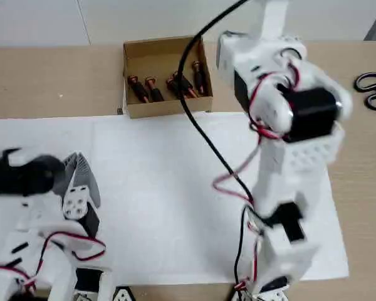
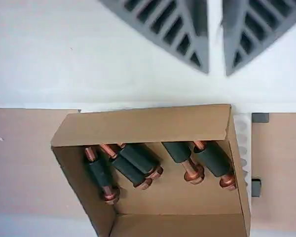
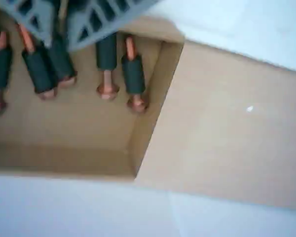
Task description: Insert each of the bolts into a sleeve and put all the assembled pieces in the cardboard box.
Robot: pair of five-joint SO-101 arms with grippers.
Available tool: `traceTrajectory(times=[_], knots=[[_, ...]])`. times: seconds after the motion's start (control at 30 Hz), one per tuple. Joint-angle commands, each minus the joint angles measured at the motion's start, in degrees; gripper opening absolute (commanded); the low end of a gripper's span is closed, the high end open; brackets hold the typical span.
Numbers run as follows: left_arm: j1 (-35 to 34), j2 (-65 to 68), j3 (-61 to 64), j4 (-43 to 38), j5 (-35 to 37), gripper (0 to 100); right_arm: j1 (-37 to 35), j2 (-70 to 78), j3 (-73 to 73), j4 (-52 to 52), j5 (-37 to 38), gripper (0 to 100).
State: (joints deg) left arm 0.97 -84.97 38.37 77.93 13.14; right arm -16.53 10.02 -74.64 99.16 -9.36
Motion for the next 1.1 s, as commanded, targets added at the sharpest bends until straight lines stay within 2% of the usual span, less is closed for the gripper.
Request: traceTrajectory(times=[0.0, 0.23, 0.43, 0.53, 0.7, 0.97, 1.07], knots=[[-0.4, -4.2, 3.0, 0.4, -0.3, 1, -0.2, -15.2, 16.3, 0.7, 0.1, 0.2], [-0.4, -12.0, 6.9, 5.3, -0.3, 1, 0.1, -39.1, 48.6, 0.4, -0.4, 0.2], [-0.4, -18.1, 11.9, 5.8, 3.8, 1, 9.1, -56.5, 73.8, -3.8, -0.2, 0.2], [-1.0, -19.3, 14.3, 5.7, 4.3, 1, 10.6, -65.9, 87.2, -5.6, -0.1, 0.2], [-5.5, -19.3, 16.7, 2.8, 6.7, 1, 10.7, -83.5, 108.3, -12.6, 1.8, 0.2], [-5.6, -19.3, 22.5, -1.9, 6.9, 1, 10.9, -113.8, 137.0, -23.3, 7.9, 0.2], [-5.6, -19.3, 26.7, -4.4, 6.8, 1, 12.1, -113.8, 142.0, -23.7, 9.0, 0.2]])
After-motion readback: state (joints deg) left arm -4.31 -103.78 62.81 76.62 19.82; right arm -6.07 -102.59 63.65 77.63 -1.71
